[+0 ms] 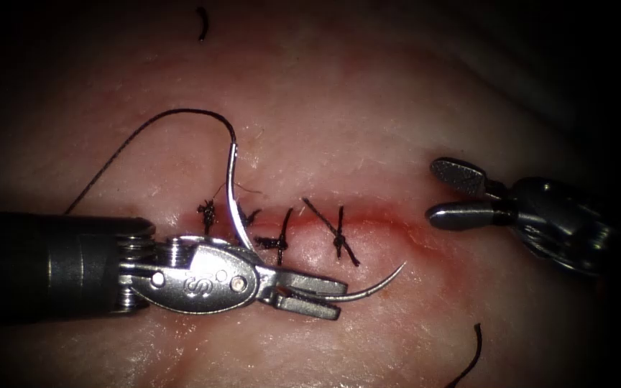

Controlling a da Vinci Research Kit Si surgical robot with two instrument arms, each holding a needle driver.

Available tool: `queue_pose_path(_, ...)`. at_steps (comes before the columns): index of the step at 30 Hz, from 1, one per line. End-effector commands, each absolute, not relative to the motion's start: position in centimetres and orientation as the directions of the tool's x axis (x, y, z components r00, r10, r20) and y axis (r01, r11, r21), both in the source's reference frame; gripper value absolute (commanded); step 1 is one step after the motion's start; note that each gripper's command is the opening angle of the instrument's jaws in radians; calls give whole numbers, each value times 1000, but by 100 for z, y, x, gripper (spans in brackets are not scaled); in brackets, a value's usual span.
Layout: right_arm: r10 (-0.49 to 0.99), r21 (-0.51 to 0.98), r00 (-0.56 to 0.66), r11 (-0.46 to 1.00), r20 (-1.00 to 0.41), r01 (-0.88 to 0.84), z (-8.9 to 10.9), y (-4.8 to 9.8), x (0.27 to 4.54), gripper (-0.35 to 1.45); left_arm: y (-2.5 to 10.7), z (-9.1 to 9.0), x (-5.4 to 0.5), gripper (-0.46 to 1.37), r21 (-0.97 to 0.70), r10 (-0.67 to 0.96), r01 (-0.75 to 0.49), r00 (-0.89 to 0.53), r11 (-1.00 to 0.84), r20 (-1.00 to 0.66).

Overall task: Wound Closure
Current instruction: Pass the needle to the right needle driver

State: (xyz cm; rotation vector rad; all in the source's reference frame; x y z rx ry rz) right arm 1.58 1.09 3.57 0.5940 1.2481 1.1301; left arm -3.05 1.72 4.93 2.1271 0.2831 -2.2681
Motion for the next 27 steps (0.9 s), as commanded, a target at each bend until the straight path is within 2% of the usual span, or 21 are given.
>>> queue_pose_path(1,904,866,-82,373,-420,-332,355,109,160,83,171,494,-305,-35,-114,106,156,-56,-981,-993)
queue_pose_path(9,936,927,-111,306,-335,-218,347,105,180,90,161,487,-322,-35,-74,80,246,14,-966,-997)
queue_pose_path(18,950,944,-114,267,-291,-192,344,103,205,93,164,475,-333,-35,-33,43,254,31,-967,-999)
queue_pose_path(27,975,974,-115,170,-188,-151,336,96,219,91,166,463,-337,-35,-15,32,274,56,-962,-998)
